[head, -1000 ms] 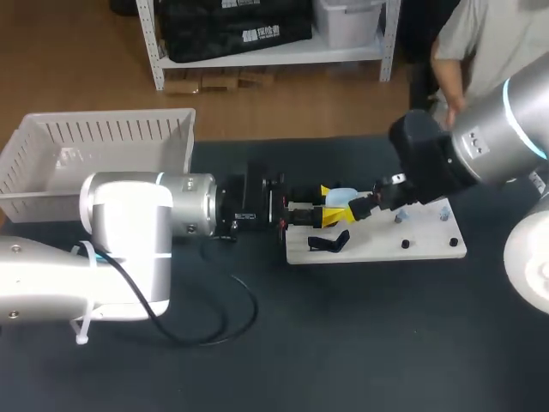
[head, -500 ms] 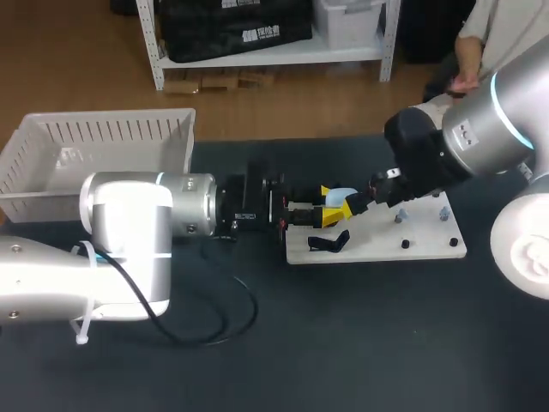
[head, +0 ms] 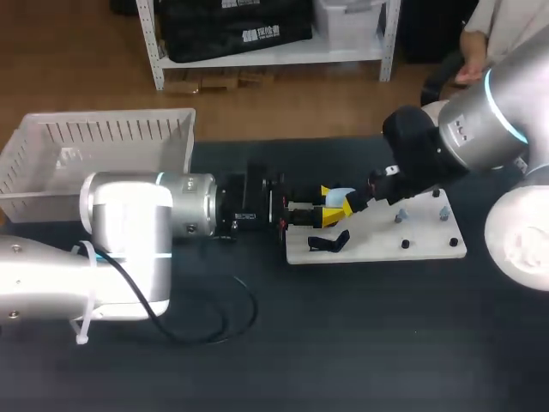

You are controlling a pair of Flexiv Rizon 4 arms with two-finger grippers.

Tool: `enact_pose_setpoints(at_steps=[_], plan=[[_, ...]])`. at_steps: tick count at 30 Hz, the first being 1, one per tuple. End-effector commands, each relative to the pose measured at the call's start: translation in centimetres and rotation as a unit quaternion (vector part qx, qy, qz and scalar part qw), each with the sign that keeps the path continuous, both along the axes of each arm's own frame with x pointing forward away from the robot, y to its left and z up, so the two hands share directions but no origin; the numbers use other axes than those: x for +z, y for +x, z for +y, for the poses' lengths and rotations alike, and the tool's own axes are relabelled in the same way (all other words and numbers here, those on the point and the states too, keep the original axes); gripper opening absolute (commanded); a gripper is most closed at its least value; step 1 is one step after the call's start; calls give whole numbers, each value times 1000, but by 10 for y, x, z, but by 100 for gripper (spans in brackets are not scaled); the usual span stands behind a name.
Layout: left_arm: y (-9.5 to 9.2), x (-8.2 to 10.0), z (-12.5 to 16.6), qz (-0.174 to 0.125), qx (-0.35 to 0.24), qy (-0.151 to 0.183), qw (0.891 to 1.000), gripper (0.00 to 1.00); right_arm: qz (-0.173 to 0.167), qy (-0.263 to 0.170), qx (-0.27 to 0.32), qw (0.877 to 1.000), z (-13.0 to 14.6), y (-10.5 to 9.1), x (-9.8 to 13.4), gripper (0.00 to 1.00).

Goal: Pick up each earbud case from the left stands, insert the matching earbuds, close the lid, and place the case in the box.

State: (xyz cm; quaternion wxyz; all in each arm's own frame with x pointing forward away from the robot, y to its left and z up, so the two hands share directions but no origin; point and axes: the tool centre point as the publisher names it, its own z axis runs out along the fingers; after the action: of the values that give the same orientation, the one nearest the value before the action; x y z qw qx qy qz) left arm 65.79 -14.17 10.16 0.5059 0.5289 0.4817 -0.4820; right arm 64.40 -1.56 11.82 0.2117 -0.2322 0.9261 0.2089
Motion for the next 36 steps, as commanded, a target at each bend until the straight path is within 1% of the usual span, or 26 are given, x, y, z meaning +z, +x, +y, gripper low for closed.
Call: enact_pose_setpoints(at_steps=[1,14,22,25,31,36], plan=[[2,-1,0,0,-3,0,1000,0,3,-1,2,1000,2,5,-2,100],[2,-1,0,0,-3,0,1000,0,4,-3,0,1000,1,10,-3,100],[2,-1,0,0,-3,0,1000,0,-1,-5,-9,1000,-3,15,2,100],[2,-1,0,0,-3,0,1000,0,-6,-5,-12,1000,-5,18,7,100],[2,-1,0,0,-3,0,1000,0,-28,-8,-21,999,-14,24,25,100],[2,-1,0,0,-3,0,1000,0,-50,-51,-45,996,-42,31,41,100]])
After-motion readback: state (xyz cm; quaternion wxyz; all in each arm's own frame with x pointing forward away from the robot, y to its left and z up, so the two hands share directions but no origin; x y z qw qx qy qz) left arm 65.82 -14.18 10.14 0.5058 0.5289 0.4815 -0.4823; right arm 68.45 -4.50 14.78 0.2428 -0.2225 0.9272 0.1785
